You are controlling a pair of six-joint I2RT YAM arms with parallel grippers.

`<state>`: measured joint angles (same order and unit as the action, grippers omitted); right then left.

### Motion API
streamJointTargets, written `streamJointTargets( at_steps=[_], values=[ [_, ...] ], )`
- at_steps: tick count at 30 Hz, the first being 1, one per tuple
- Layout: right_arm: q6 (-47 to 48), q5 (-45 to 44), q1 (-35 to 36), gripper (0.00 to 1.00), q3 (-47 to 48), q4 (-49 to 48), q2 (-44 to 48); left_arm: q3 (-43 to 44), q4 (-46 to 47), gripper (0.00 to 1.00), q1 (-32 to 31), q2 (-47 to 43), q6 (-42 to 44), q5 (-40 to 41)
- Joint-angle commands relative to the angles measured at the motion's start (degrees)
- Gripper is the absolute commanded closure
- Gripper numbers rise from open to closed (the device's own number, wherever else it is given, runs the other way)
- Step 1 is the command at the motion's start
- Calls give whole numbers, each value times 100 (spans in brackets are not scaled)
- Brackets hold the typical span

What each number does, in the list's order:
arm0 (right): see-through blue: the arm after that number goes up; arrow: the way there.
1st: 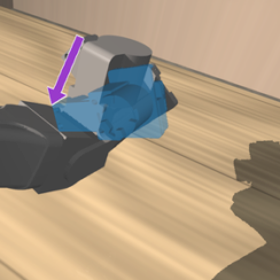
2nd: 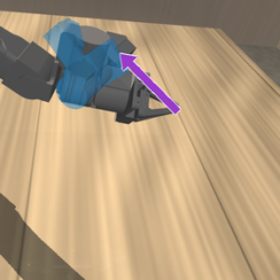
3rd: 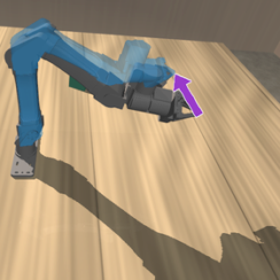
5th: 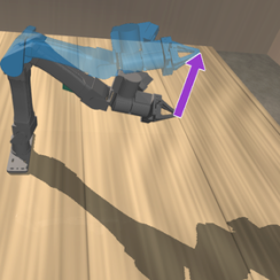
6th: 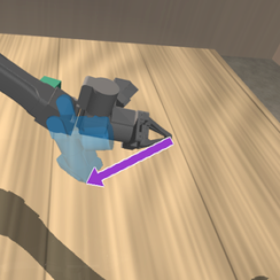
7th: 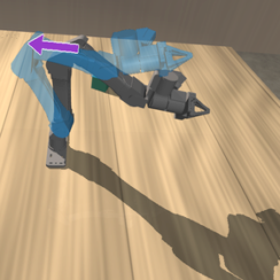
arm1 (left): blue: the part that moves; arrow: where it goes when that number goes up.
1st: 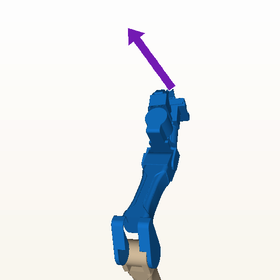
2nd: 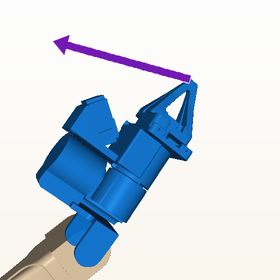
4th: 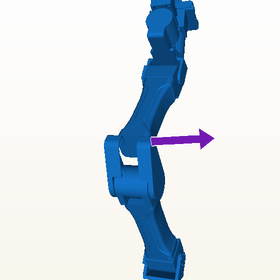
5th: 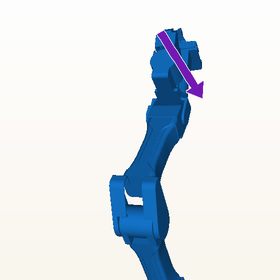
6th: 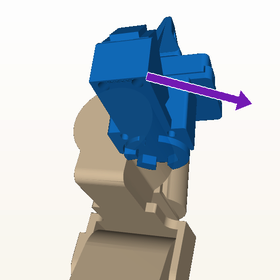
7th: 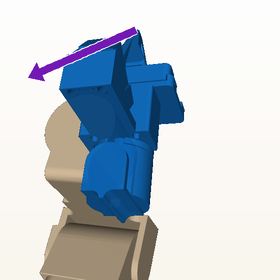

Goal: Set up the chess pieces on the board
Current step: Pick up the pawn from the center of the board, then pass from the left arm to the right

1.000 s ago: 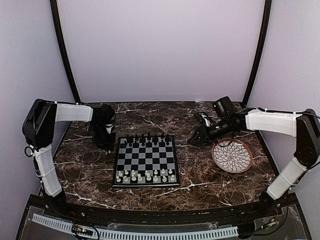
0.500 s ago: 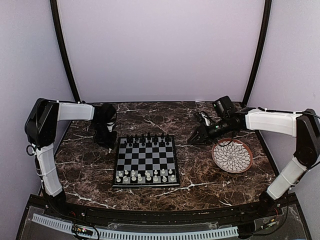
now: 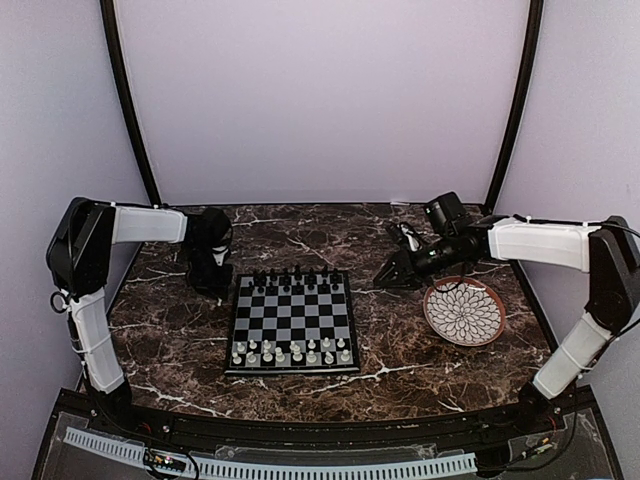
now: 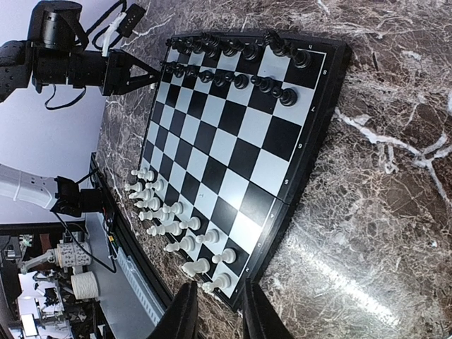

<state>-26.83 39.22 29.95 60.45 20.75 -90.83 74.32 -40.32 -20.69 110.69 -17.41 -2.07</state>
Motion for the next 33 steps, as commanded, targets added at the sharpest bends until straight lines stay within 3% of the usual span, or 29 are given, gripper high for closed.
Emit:
streamJointTargets(
  at_steps=[1, 10, 16, 24, 30, 33],
  values=[
    [-12, 95, -1, 76, 166, -184, -181, -221, -268, 78, 3, -26, -71, -48],
    [63, 40, 2, 76, 401, -100, -260, -99, -297, 87, 10, 16, -127, -164],
    [143, -801, 72, 76, 725, -21, 137, 231, -510, 88, 20, -712, -588, -455],
    [108, -2441, 699, 76, 1014, -639, 574, 690, 14, 88, 30, -1744, -2001, -1706],
    [407, -2586, 1276, 73, 1375, -1367, 514, 347, 1051, 88, 30, -2277, -3372, -2546],
    [633, -2657, 1601, 71, 1812, -1291, 132, 42, 1871, 88, 30, -2466, -4236, -2883]
  ],
)
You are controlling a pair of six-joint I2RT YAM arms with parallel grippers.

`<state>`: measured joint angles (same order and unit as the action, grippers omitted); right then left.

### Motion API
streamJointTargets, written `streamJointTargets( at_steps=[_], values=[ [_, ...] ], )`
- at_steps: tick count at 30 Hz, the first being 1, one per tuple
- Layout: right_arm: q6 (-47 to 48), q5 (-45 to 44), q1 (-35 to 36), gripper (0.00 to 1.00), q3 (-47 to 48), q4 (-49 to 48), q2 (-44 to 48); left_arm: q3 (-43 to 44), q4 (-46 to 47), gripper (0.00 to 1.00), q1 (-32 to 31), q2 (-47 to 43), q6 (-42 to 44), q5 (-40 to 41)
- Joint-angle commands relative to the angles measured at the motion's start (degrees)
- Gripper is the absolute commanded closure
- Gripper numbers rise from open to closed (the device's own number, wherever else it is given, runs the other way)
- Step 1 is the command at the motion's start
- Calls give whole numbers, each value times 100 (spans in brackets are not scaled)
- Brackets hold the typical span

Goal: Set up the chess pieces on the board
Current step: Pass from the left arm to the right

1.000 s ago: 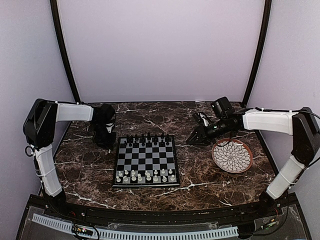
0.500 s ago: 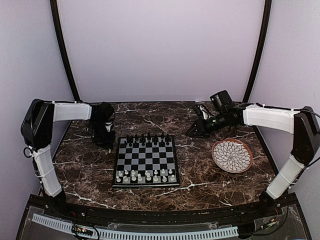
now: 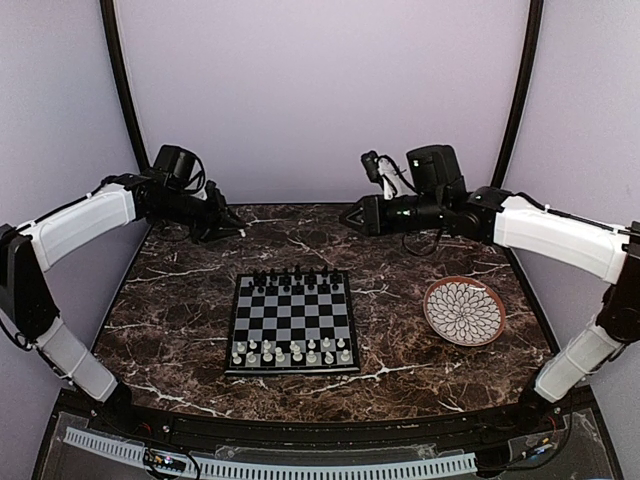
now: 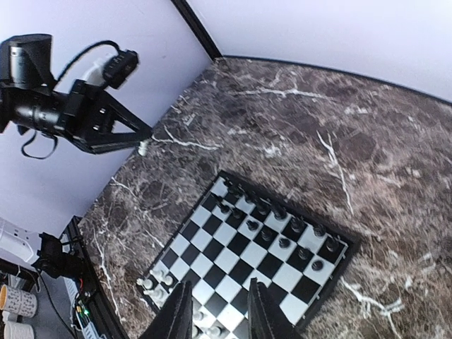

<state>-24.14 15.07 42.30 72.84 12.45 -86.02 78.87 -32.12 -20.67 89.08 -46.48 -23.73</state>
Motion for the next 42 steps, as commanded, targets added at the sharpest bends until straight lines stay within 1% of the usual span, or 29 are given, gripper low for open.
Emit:
streamJointTargets(
  at_steps=[1, 4, 9, 14, 18, 23, 31, 42],
  values=[
    [494, -276, 457, 71, 796, -327, -536, -523, 1178, 88, 23, -367, -1582, -772],
    [675, -374, 705, 71, 1417, -42, -1045, -659, 1640, 88, 19, -462, -1969, -980],
    [788, -561, 987, 71, 2239, 82, -1709, -977, 2410, 88, -2, -685, -2763, -1256],
    [752, -686, 1183, 69, 2724, 10, -2050, -1273, 2885, 88, -93, -947, -3382, -1294],
    [645, -779, 1290, 66, 2943, -44, -2206, -1378, 3053, 88, -156, -1087, -3621, -1248],
    [487, -678, 1331, 62, 3052, -251, -2343, -1509, 3356, 88, -250, -1177, -3856, -1219],
    [438, -545, 1368, 61, 3394, -182, -2616, -1588, 3547, 88, -355, -1272, -4021, -1184],
    [369, -516, 1377, 70, 3510, -298, -2753, -1672, 3624, 88, -368, -1360, -4085, -1223]
  ],
)
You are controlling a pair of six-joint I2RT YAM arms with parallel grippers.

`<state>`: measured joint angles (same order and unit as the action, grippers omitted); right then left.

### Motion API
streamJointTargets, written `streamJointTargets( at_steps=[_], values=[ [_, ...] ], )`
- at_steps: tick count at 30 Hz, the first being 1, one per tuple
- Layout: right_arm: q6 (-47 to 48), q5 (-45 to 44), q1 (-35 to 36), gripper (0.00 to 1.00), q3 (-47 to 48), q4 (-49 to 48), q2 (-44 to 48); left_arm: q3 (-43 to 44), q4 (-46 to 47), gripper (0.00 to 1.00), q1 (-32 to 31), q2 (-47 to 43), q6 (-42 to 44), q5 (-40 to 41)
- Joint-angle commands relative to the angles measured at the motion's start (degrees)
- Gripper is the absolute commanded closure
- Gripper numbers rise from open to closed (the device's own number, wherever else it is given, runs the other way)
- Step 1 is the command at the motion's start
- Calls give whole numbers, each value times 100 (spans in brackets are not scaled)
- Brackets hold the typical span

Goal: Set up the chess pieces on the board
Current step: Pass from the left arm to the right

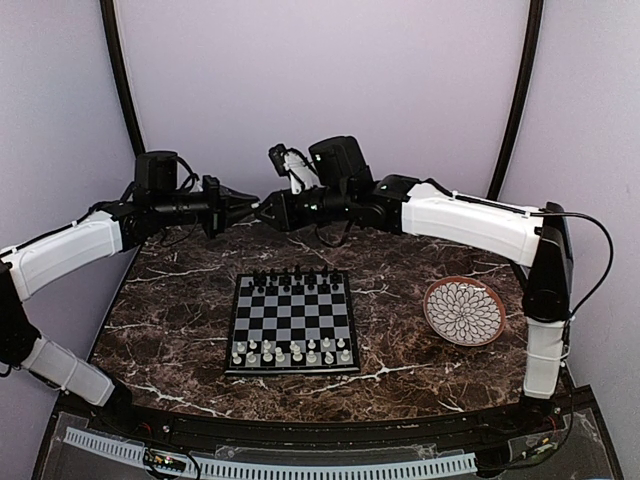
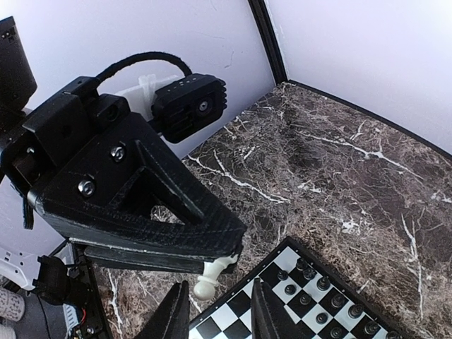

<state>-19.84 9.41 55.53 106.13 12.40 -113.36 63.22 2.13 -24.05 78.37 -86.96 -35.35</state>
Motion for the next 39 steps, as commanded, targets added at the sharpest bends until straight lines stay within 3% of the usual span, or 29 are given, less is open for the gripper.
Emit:
streamJointTargets(
  at_steps=[1, 16, 24, 28, 32, 39],
  values=[
    [-65, 48, 55, 71, 183, -311, -19, -108, 199, 88, -29, -299, -38, -62],
    [-92, 52, 44, 71, 184, -491, -22, -148, 181, 88, -38, -260, -3, -104],
    [-97, 201, 24, 87, 341, -386, -156, -76, 178, 88, -47, -203, 17, -117],
    [-6, 205, 12, 94, 403, -232, -149, 18, -29, 84, -47, -168, 179, -94],
    [290, 93, 18, 97, 762, 597, -182, 567, -1134, 68, 40, -148, 1226, 224],
    [766, 86, 242, 98, 868, 2169, -156, 1723, -3671, 58, 359, -108, 4084, 1670]
  ],
)
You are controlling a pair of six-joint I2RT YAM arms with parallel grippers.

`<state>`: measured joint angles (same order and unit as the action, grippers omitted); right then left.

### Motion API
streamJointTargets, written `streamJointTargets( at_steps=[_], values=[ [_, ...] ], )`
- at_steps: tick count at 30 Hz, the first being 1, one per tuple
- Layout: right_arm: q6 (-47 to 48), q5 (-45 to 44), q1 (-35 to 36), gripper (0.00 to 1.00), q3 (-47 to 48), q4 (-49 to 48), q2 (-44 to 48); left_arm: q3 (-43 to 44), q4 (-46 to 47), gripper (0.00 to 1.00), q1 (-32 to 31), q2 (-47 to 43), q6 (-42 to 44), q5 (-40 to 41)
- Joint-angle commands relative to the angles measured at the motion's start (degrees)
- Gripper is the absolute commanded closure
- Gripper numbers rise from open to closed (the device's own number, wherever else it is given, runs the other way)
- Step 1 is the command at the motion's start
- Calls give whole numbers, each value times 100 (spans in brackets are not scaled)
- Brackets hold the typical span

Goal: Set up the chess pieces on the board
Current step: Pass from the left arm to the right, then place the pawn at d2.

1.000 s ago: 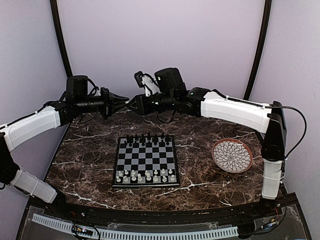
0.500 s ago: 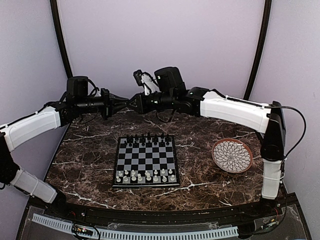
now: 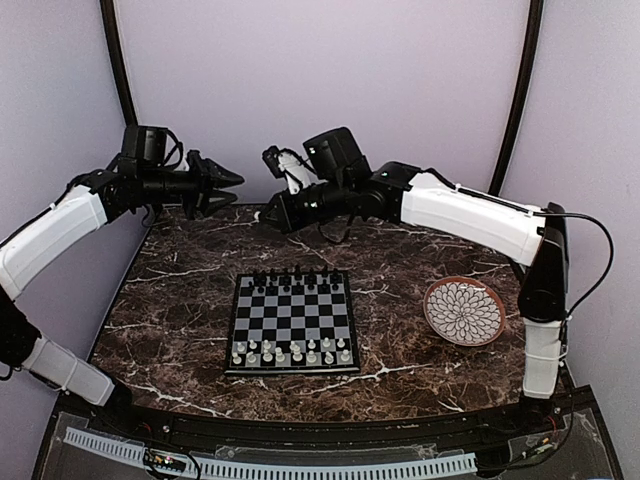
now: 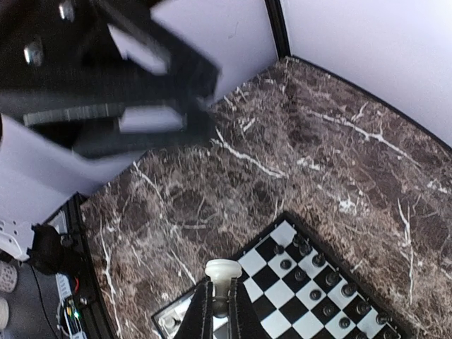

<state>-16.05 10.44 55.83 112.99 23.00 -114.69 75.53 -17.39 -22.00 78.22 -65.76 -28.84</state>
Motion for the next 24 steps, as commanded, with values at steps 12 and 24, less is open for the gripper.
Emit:
streamJointTargets(
  at_steps=[12, 24],
  values=[
    [656, -104, 769, 99, 2036, 4052, -1747, 19, -2801, 50, 253, -716, 3622, 2455],
    [322, 149, 833, 99, 2221, 4775, -2412, -618, -2475, 50, 258, -984, 3500, 1998]
  ],
)
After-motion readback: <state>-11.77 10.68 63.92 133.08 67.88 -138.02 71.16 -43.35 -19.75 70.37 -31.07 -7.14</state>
